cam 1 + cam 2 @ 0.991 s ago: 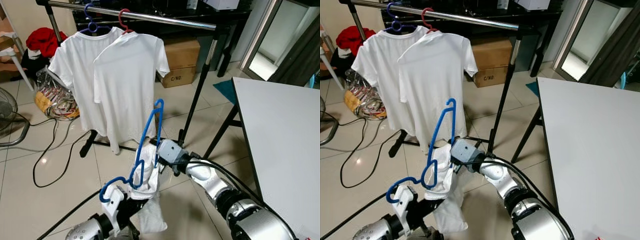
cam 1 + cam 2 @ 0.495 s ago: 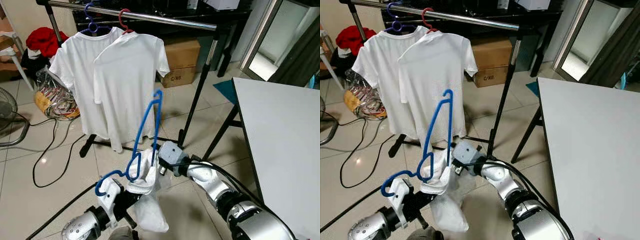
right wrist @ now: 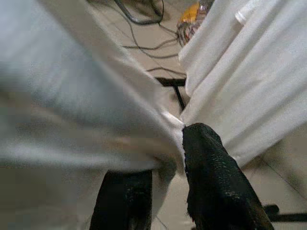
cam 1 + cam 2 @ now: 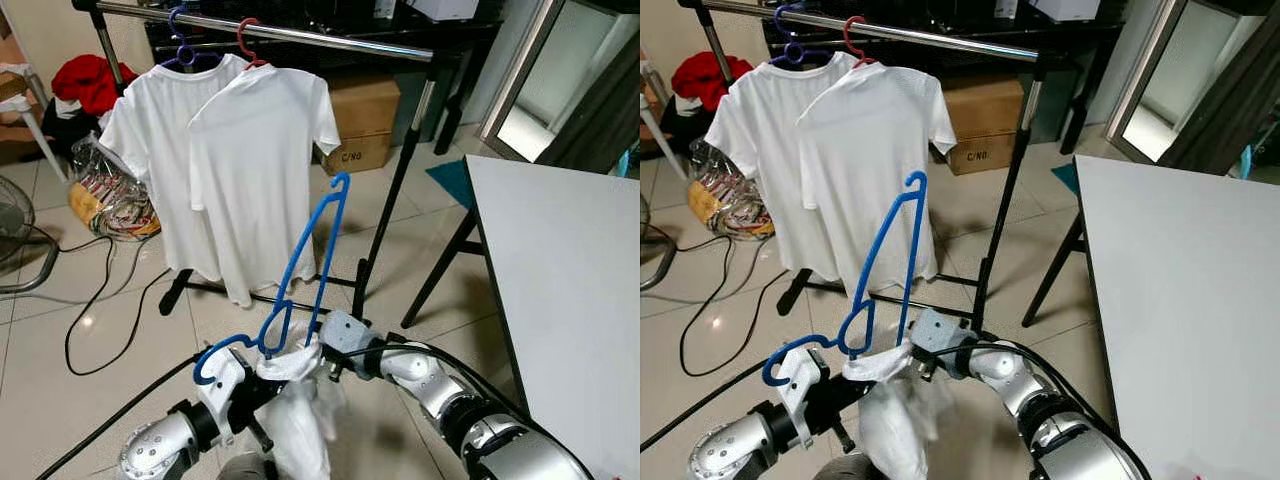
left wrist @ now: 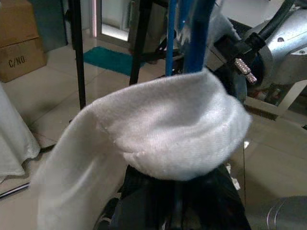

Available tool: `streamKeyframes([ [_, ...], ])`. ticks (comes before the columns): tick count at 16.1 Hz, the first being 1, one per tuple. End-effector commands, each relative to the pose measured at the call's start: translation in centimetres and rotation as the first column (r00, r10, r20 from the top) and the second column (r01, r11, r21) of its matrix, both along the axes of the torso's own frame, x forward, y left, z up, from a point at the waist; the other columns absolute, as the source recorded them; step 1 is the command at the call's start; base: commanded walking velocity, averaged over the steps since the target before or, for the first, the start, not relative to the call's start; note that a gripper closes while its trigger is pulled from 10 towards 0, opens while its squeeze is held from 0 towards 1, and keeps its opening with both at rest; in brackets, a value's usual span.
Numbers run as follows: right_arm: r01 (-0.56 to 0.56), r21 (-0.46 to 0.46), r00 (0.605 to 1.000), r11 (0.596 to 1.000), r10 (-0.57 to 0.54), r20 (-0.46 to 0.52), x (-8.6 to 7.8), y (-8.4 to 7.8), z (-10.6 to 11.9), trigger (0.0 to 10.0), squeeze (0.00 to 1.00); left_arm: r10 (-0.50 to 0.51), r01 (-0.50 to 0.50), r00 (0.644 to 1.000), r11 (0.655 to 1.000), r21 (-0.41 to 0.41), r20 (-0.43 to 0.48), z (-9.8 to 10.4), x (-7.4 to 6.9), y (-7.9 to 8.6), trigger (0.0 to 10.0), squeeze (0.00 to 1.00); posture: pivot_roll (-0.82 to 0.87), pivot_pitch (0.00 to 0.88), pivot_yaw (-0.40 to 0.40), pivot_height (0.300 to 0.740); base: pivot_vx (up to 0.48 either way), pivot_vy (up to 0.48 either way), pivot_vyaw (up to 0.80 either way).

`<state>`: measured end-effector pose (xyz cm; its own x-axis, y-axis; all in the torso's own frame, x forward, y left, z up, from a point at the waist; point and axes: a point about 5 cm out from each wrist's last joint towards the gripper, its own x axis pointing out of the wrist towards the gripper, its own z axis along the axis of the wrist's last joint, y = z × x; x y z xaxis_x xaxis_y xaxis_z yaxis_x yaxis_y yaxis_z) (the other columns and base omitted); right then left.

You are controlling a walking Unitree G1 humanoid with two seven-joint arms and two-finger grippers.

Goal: Hang hanger

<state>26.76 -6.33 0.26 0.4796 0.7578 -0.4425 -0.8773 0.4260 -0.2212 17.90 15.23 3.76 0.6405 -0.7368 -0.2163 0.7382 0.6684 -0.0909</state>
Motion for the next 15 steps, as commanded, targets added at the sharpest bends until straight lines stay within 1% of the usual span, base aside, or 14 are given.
streamKeyframes([
  [1, 0.017, -0.032, 1.0, 0.999, -0.018, -0.019, 0.0, -0.6, -0.4, 10.0, 0.0, -0.013, 0.013, 1.0, 1.0, -0.006, 0.024, 0.8, 0.2, 0.0, 10.0, 0.0, 0.14, 0.0, -0.044, 0.74, 0.0, 0.0, 0.0],
  [3, 0.022, -0.036, 0.998, 0.999, -0.024, -0.061, 0.0, -1.0, -0.6, 10.0, 0.0, -0.01, 0.01, 1.0, 1.0, -0.008, 0.016, 1.2, 0.0, 0.6, 10.0, 0.0, 0.14, 0.0, -0.044, 0.74, 0.0, 0.0, 0.0],
  [4, 0.025, -0.037, 0.994, 0.999, -0.029, -0.104, -0.1, -1.2, -0.8, 10.0, 0.0, -0.021, 0.021, 1.0, 1.0, -0.006, -0.006, 1.2, -0.3, 1.0, 10.0, 0.0, 0.14, 0.0, -0.044, 0.74, 0.0, 0.0, 0.0],
  [5, 0.019, -0.039, 0.992, 0.999, -0.024, -0.124, 0.0, -1.4, -0.8, 10.0, 0.47, -0.031, 0.031, 0.999, 1.0, -0.003, -0.02, 1.2, -0.5, 1.1, 10.0, 0.0, 0.14, 0.0, -0.045, 0.74, 0.0, 0.0, 0.0],
  [6, 0.016, -0.043, 0.991, 0.999, -0.021, -0.132, 0.1, -1.6, -0.8, 10.0, 0.91, -0.033, 0.033, 0.999, 0.999, -0.002, -0.021, 1.4, -0.6, 1.3, 10.0, 0.0, 0.14, 0.0, -0.045, 0.74, 0.0, 0.0, 0.0],
  [7, 0.021, -0.055, 0.99, 0.998, -0.029, -0.137, 0.2, -2.0, -0.7, 10.0, 0.85, -0.035, 0.035, 0.999, 0.999, 0.001, -0.016, 1.7, -0.5, 1.4, 10.0, 0.0, 0.14, 0.0, -0.049, 0.74, 0.0, 0.0, 0.0],
  [8, 0.033, -0.078, 0.989, 0.996, -0.043, -0.139, 0.5, -2.6, -0.7, 10.0, 0.44, -0.038, 0.038, 0.999, 0.999, 0.007, -0.005, 2.4, -0.4, 1.8, 10.0, 0.0, 0.14, 0.0, -0.049, 0.74, 0.0, 0.0, 0.0],
  [9, 0.039, -0.093, 0.989, 0.995, -0.052, -0.138, 0.6, -2.9, -0.8, 10.0, 0.0, -0.041, 0.041, 0.999, 0.999, 0.008, 0.0, 2.7, -0.4, 1.9, 10.0, 0.0, 0.14, 0.0, -0.053, 0.74, 0.0, 0.0, 0.0],
  [10, 0.063, -0.135, 0.989, 0.989, -0.08, -0.123, 0.9, -3.7, -0.7, 10.0, 0.0, -0.064, 0.064, 0.998, 0.998, 0.02, 0.001, 3.2, -0.4, 2.0, 10.0, 0.0, 0.14, 0.0, -0.053, 0.74, 0.0, 0.0, 0.0],
  [11, 0.08, -0.173, 0.99, 0.982, -0.099, -0.104, 1.2, -4.1, -0.7, 10.0, 0.0, -0.086, 0.087, 0.996, 0.996, 0.032, -0.01, 3.1, -0.6, 2.0, 10.0, 0.0, 0.14, 0.0, -0.053, 0.74, 0.0, 0.0, 0.0],
  [12, 0.094, -0.276, 0.992, 0.957, -0.113, -0.052, 1.5, -4.7, -0.9, 10.0, 0.0, -0.106, 0.106, 0.994, 0.994, 0.035, -0.024, 2.9, -0.9, 1.8, 10.0, 0.0, 0.15, 0.0, -0.051, 0.74, 0.0, 0.0, 0.0],
  [13, 0.098, -0.341, 0.994, 0.935, -0.111, -0.018, 1.6, -5.1, -1.1, 10.0, 0.0, -0.119, 0.12, 0.992, 0.992, 0.034, -0.035, 2.8, -1.1, 1.6, 10.0, 0.0, 0.15, 0.0, -0.051, 0.74, 0.0, 0.0, 0.0],
  [14, 0.078, -0.39, 0.997, 0.917, -0.078, 0.015, 1.6, -5.3, -1.1, 10.0, 0.0, -0.129, 0.131, 0.991, 0.991, 0.033, -0.044, 2.7, -1.3, 1.4, 10.0, 0.0, 0.15, 0.0, -0.051, 0.74, 0.0, 0.0, 0.0],
  [15, 0.062, -0.41, 0.998, 0.91, -0.055, 0.03, 1.5, -5.3, -1.2, 10.0, 0.0, -0.134, 0.135, 0.99, 0.99, 0.034, -0.049, 2.7, -1.4, 1.3, 10.0, 0.0, 0.15, 0.0, -0.05, 0.74, 0.0, 0.0, 0.0],
])
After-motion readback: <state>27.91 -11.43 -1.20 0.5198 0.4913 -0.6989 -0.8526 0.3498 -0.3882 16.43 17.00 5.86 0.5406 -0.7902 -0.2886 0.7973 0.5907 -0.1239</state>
